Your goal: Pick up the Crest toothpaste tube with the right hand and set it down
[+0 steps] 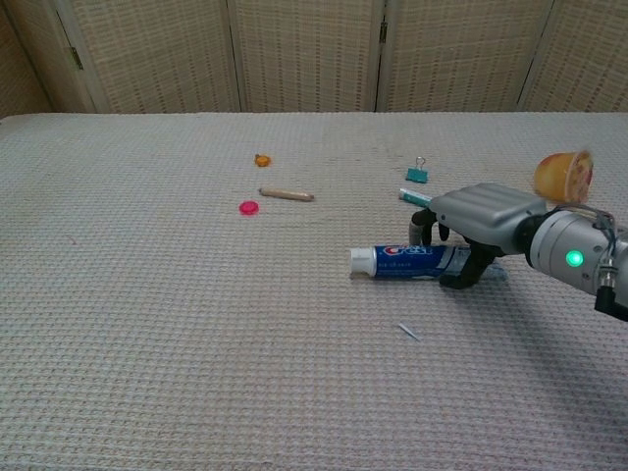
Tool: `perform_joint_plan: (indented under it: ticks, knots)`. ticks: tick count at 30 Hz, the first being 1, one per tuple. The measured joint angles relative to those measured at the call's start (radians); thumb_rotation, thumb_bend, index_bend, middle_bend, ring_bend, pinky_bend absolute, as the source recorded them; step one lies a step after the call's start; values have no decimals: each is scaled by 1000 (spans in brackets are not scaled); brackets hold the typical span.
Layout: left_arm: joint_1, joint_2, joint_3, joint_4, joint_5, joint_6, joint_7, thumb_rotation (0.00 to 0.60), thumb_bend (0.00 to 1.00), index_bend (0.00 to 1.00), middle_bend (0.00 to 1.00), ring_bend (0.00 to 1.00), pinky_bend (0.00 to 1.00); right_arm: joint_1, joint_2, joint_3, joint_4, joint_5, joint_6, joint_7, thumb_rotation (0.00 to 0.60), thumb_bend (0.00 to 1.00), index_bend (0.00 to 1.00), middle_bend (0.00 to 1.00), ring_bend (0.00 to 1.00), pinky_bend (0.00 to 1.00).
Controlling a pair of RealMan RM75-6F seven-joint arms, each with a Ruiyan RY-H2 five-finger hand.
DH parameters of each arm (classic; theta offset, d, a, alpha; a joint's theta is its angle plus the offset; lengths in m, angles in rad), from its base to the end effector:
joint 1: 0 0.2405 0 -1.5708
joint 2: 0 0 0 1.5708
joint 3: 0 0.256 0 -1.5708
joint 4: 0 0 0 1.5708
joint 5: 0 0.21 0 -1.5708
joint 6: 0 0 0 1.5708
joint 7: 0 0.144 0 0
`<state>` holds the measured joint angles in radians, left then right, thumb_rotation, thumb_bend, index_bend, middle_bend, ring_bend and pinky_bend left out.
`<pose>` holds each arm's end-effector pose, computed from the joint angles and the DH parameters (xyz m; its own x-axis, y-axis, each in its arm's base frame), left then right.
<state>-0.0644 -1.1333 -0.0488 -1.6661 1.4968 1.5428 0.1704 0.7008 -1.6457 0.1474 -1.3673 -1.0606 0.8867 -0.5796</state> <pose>-0.3001 0.1735 0.1575 0.4867 -0.0400 0.8726 0.8735 0.0155 -0.4865 -0.1779 -0.3307 -0.0529 0.6333 -0.2955 0.7153 -0.7632 -0.3912 0.5142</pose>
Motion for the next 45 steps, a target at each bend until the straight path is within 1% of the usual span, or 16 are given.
perform_joint_plan:
  ticks: [7, 13, 16, 20, 25, 28, 30, 33, 36, 39, 45]
  knots:
    - [-4, -2, -1, -2, 2, -4, 6, 600, 608, 0, 0, 12, 0, 9, 12, -4, -10, 17, -1, 0, 600, 481, 396, 393, 360, 288]
    - [-9, 0, -3, -9, 5, -9, 12, 600, 608, 0, 0, 12, 0, 16, 30, -9, -33, -5, 2, 17, 600, 584, 497, 471, 453, 371]
    - [-19, 6, -5, -22, 16, -17, 8, 600, 609, 0, 0, 12, 0, 18, 60, -8, -72, -27, 9, 27, 600, 643, 544, 510, 491, 408]
    - [-45, 10, -11, -45, 45, -32, -5, 600, 609, 0, 0, 12, 0, 29, 127, -3, -166, -50, 11, 24, 600, 729, 589, 557, 563, 446]
    - [-98, 8, -26, -80, 75, -77, -49, 600, 608, 0, 0, 12, 0, 62, 230, 15, -314, -52, -4, -9, 600, 756, 630, 595, 621, 466]
    - [-135, -1, -46, -99, 82, -105, -86, 600, 608, 0, 0, 12, 0, 100, 302, 39, -413, -21, -28, -39, 600, 763, 634, 598, 622, 471]
    - [-157, -11, -60, -107, 79, -122, -114, 600, 598, 0, 0, 12, 0, 136, 352, 59, -470, 19, -50, -59, 600, 776, 635, 598, 621, 471]
    - [-196, -32, -87, -120, 60, -158, -166, 600, 546, 0, 0, 9, 0, 193, 393, 84, -524, 85, -76, -85, 600, 784, 635, 598, 620, 471]
    - [-240, -63, -113, -138, 38, -194, -192, 600, 497, 0, 0, 1, 0, 251, 407, 101, -555, 153, -90, -109, 600, 787, 636, 599, 622, 471]
    - [-269, -91, -129, -162, 24, -215, -184, 600, 476, 0, 0, 0, 0, 308, 405, 110, -570, 216, -95, -129, 600, 792, 638, 601, 628, 474]
    - [-305, -145, -144, -198, -16, -239, -134, 600, 460, 0, 0, 0, 0, 407, 354, 120, -566, 310, -67, -152, 600, 793, 639, 602, 637, 480]
